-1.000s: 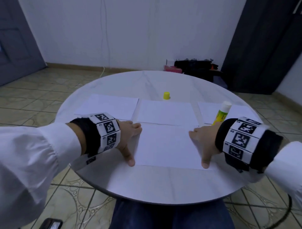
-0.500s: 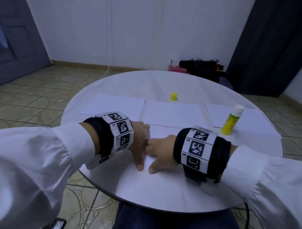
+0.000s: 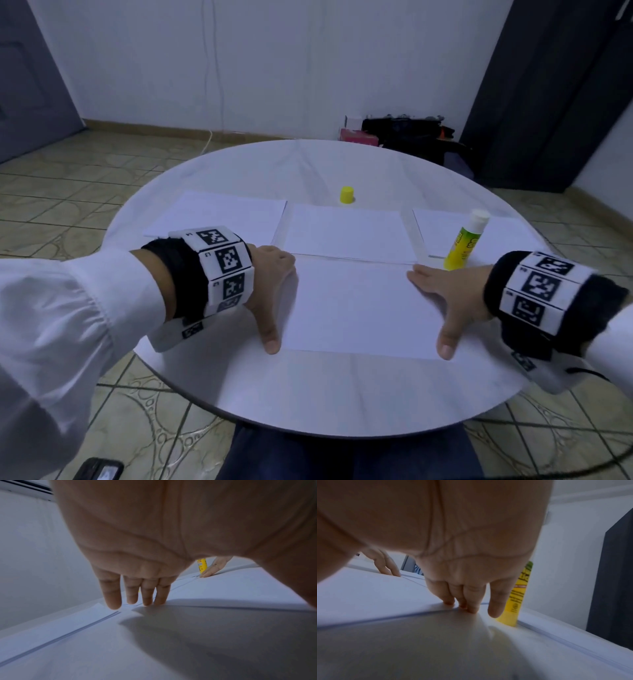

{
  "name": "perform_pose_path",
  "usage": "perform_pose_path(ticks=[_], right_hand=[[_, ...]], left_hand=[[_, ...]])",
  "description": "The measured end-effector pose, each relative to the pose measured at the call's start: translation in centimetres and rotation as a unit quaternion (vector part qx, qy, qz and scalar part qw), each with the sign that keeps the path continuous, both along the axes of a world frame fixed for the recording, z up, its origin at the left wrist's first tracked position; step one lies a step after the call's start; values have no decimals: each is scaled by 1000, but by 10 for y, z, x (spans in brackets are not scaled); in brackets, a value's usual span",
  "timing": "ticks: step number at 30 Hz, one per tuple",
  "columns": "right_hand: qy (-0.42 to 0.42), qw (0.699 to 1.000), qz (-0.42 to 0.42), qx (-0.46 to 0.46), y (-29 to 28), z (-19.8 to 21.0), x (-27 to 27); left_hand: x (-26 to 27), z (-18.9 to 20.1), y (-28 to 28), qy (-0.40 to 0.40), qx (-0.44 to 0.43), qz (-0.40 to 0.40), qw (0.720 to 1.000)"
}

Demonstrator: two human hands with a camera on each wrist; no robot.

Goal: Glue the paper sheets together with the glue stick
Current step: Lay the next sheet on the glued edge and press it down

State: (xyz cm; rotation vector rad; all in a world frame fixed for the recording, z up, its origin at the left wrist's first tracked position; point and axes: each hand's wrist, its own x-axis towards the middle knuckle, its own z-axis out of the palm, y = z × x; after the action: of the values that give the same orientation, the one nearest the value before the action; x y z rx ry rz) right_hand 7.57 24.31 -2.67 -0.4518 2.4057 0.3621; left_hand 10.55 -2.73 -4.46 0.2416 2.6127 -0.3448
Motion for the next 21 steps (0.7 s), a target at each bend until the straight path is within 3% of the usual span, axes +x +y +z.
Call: perform_pose_path(ticks=[13,21], right_hand=[[33,998,33,50,4,-1,-5],[29,996,39,73,-2,-4,-11]], left_hand=[[0,5,4,-11,-18,14,1000],[3,10,9,3,153,129,980]])
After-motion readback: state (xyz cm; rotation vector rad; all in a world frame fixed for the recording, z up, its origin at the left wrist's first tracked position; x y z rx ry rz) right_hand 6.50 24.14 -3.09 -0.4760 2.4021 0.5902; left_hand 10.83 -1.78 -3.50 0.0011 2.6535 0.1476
